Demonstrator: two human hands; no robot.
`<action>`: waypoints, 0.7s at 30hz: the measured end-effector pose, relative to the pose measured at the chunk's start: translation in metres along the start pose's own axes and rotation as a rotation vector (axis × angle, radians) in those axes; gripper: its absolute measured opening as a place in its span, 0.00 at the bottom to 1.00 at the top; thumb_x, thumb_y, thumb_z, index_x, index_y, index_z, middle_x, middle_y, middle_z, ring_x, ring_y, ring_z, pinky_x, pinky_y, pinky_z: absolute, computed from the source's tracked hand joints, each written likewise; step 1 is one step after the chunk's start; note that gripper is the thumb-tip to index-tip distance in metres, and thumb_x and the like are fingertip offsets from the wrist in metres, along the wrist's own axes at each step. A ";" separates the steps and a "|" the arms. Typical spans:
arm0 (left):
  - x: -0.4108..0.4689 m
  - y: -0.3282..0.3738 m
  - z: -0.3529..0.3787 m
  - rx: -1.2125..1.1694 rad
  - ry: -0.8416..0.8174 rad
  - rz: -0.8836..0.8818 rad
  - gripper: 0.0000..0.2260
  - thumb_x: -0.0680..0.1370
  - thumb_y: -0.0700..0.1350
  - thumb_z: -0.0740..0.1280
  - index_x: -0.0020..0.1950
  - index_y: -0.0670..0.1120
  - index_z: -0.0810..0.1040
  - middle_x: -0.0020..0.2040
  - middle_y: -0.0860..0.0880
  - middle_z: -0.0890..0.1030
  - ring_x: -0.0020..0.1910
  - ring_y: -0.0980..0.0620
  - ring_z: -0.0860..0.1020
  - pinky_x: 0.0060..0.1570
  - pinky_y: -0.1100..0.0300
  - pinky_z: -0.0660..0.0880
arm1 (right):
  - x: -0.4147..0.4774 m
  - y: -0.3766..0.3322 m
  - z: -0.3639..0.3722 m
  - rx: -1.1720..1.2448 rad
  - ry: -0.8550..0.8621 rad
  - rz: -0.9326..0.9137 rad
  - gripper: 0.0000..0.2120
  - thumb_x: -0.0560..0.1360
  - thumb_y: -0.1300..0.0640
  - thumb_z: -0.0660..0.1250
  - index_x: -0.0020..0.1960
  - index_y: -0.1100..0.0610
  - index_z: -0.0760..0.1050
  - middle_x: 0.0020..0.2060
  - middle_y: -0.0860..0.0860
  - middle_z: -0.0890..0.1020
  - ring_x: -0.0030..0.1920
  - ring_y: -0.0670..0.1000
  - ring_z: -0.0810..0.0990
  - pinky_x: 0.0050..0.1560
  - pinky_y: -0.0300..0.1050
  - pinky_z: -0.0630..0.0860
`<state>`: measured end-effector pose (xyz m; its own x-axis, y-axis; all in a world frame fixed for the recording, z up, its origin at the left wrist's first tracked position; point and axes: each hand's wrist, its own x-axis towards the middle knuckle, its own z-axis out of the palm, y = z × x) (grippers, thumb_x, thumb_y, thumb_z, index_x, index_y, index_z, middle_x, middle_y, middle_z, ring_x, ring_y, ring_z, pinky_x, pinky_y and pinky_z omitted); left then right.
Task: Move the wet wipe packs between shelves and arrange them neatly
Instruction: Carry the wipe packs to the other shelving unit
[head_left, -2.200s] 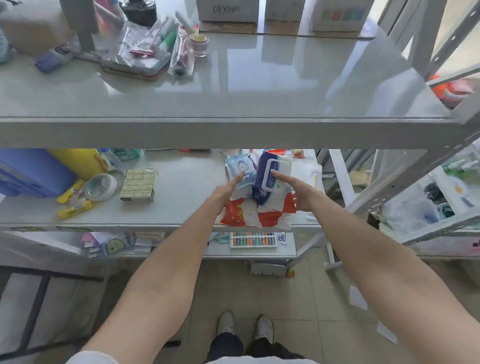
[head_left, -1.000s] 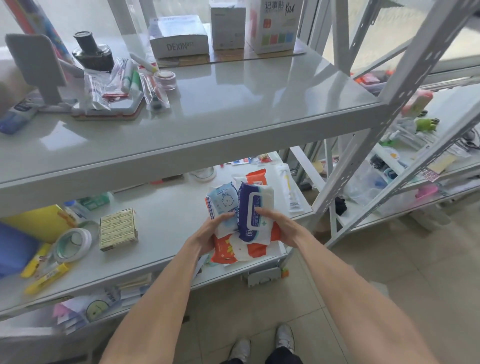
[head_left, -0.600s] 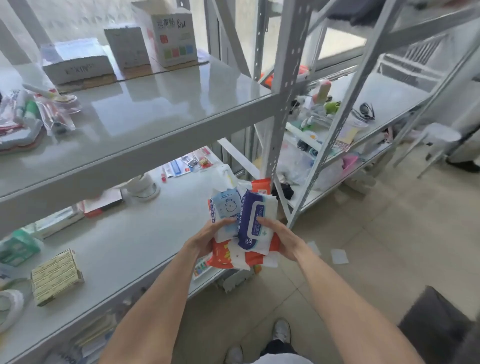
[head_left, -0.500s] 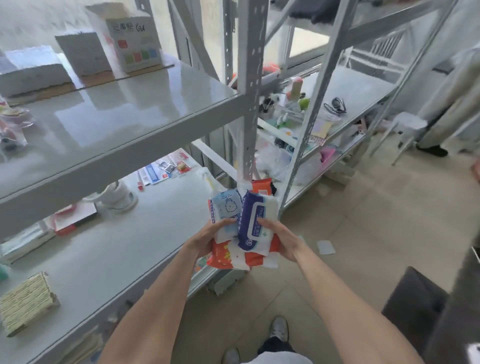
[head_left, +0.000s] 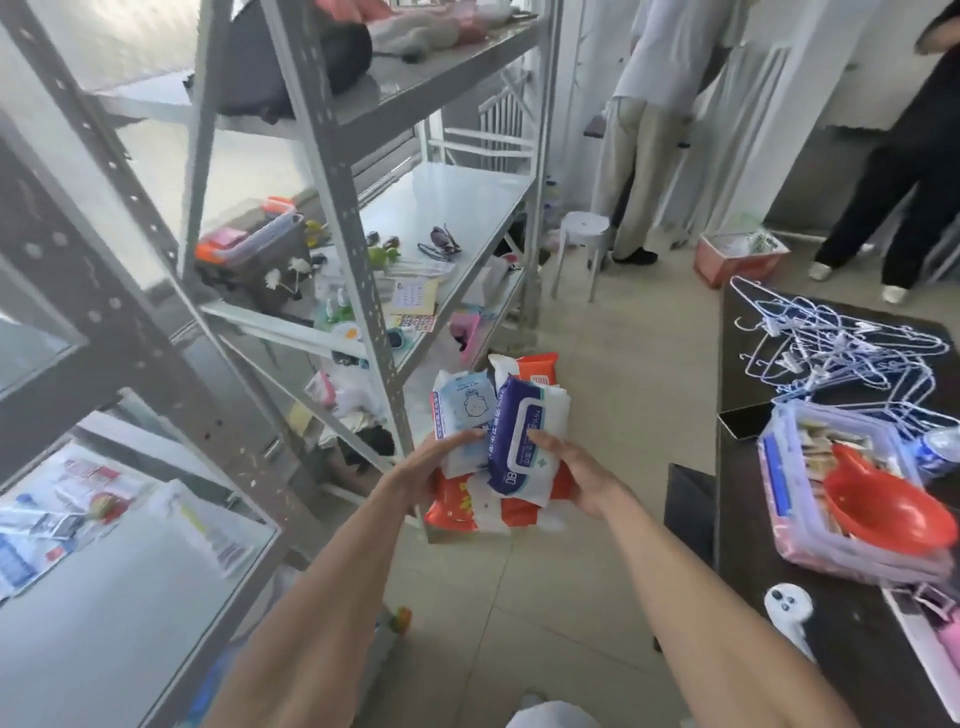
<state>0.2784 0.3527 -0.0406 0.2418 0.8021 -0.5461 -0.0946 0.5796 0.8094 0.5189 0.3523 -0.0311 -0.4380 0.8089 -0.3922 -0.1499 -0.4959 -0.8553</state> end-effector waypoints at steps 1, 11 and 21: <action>0.014 0.013 0.013 0.018 -0.018 -0.002 0.29 0.75 0.54 0.77 0.72 0.46 0.74 0.59 0.40 0.86 0.50 0.42 0.86 0.50 0.48 0.84 | 0.002 -0.010 -0.014 0.002 0.019 -0.026 0.44 0.56 0.42 0.86 0.67 0.59 0.78 0.56 0.59 0.87 0.48 0.55 0.89 0.44 0.48 0.85; 0.140 0.097 0.083 0.006 -0.157 0.043 0.23 0.77 0.49 0.75 0.71 0.46 0.75 0.59 0.39 0.86 0.54 0.40 0.85 0.49 0.47 0.84 | 0.045 -0.092 -0.116 0.036 0.195 -0.138 0.39 0.66 0.46 0.80 0.72 0.61 0.75 0.62 0.63 0.84 0.54 0.57 0.87 0.51 0.50 0.84; 0.302 0.164 0.077 0.070 -0.327 -0.014 0.33 0.71 0.52 0.81 0.73 0.48 0.75 0.66 0.36 0.82 0.67 0.32 0.79 0.66 0.34 0.76 | 0.146 -0.133 -0.178 0.125 0.320 -0.139 0.39 0.65 0.42 0.81 0.71 0.58 0.77 0.63 0.64 0.83 0.58 0.60 0.85 0.59 0.54 0.82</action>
<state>0.4099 0.6788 -0.0555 0.5405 0.6987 -0.4686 -0.0252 0.5702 0.8211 0.6322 0.5926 -0.0345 -0.1098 0.9193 -0.3778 -0.3042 -0.3930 -0.8678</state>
